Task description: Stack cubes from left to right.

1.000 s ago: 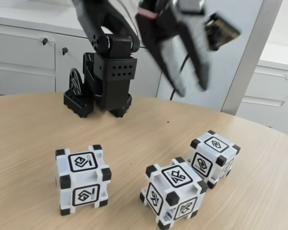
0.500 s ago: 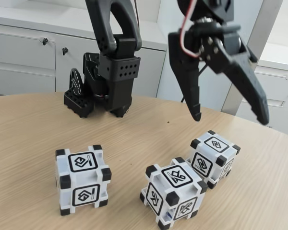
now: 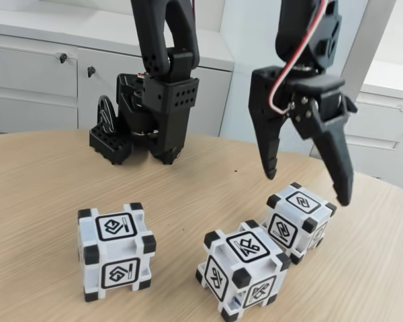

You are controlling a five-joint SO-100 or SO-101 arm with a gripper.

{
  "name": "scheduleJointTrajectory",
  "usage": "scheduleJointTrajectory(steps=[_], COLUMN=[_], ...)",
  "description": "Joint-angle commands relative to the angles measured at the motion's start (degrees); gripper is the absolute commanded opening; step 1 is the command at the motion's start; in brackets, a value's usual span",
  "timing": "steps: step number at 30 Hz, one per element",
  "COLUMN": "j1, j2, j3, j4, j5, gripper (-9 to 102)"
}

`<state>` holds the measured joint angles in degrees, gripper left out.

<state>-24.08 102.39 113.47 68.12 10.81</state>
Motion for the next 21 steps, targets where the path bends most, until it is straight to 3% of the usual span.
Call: scheduleJointTrajectory(steps=[1,16,21], j1=[0.4,0.4,0.5], j2=[-1.0,-2.6,-5.0], j3=[-2.8,-2.9,-3.8], j4=[-0.6,-0.8,-5.0], j5=[-1.6,-4.0,-3.4], gripper=[36,38,37])
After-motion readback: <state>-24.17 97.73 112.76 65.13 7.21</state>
